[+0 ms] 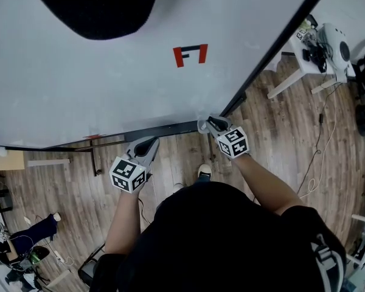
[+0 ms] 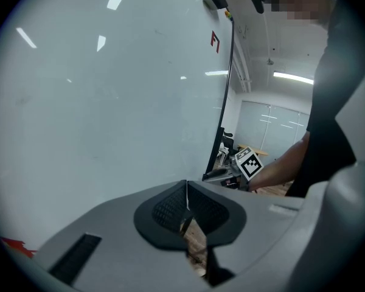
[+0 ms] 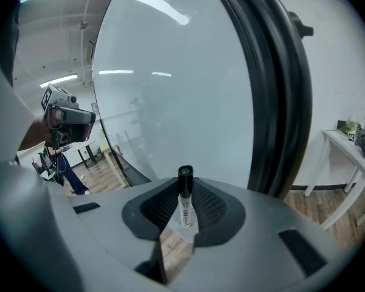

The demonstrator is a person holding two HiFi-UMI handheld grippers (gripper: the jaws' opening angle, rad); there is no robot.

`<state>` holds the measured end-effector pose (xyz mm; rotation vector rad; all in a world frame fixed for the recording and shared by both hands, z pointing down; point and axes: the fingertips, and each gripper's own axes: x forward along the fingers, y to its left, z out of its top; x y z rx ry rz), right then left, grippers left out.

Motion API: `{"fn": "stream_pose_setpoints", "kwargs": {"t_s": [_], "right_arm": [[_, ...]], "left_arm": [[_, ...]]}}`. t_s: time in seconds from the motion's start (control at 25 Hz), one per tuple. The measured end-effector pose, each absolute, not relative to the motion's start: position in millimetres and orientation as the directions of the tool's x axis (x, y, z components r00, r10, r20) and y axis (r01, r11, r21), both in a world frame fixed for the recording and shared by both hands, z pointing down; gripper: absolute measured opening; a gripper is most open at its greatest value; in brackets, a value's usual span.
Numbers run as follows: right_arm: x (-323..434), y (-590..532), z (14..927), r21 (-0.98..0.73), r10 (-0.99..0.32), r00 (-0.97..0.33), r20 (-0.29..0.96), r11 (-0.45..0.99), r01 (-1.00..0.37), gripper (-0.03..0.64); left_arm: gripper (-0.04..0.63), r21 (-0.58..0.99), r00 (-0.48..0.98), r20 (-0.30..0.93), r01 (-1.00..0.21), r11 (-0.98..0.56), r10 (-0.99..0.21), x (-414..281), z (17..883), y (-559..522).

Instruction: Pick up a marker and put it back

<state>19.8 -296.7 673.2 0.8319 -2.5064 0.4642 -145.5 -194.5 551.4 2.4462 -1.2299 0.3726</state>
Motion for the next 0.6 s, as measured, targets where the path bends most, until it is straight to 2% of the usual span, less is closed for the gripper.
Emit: {"fn": "stream_pose_setpoints", "kwargs": {"t_s": [0.6], "right_arm": [[44.9,-289.7,631.6,-0.096,-0.581,-0.661,0.474,0.712,-0.695,0.1]], "left_arm": [[0.014,0.191,0.612,0.365,-0.787,-0.587,-0.702,-147.9,538.1,-175.1]]}}
